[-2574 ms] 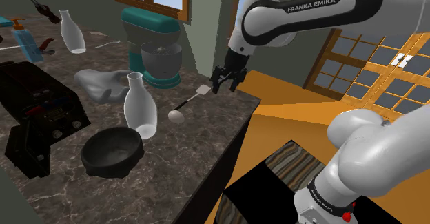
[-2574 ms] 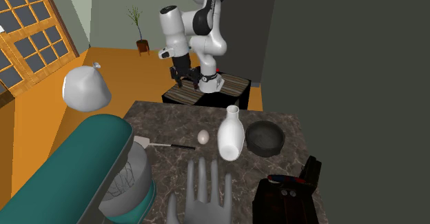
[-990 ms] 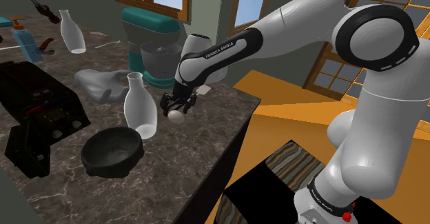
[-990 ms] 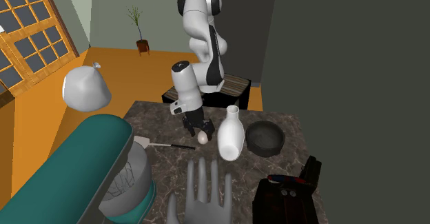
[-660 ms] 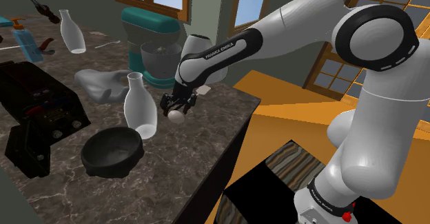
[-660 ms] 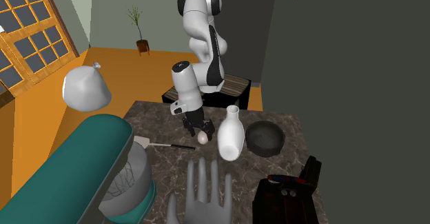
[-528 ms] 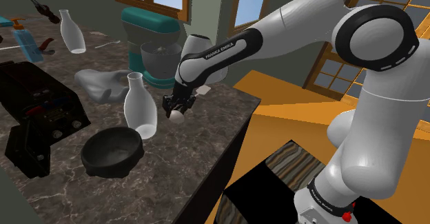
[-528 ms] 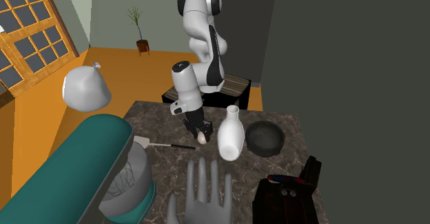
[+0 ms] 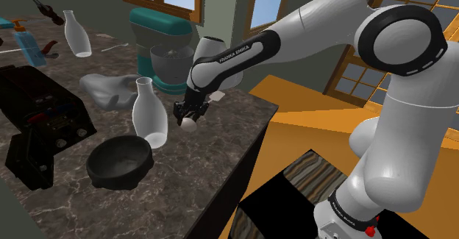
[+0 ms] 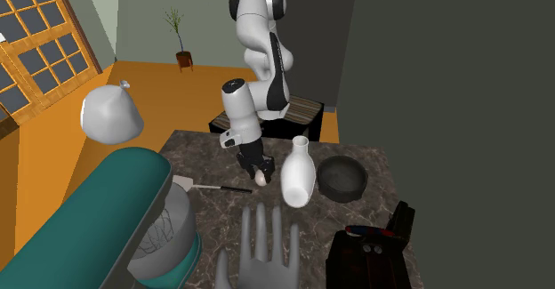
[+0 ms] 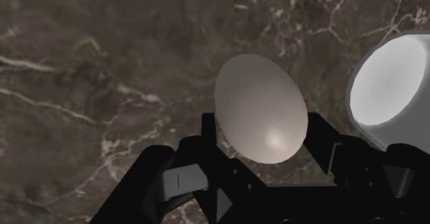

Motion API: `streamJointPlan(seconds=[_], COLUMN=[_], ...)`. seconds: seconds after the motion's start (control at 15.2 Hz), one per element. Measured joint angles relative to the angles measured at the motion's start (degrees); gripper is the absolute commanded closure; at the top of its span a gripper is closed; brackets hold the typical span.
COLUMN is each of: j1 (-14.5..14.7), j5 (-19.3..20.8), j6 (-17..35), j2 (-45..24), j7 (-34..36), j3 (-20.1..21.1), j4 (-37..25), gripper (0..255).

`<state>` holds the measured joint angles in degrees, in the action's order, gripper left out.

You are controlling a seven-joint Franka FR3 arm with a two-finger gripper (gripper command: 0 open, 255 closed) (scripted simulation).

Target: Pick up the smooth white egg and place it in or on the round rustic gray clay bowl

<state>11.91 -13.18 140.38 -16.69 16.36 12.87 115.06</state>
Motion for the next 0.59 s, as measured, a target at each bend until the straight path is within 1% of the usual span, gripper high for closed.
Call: streamJointPlan(seconds=[0.26,0.59], j1=[-0.06,-0.19], j5=[0.03,0.24], j6=[-1.22,-4.61], j2=[0.91,2.80], j7=[0.22,0.88], j3=[0.00,-0.07], j4=[-0.30,-1.88], gripper=[255,255])
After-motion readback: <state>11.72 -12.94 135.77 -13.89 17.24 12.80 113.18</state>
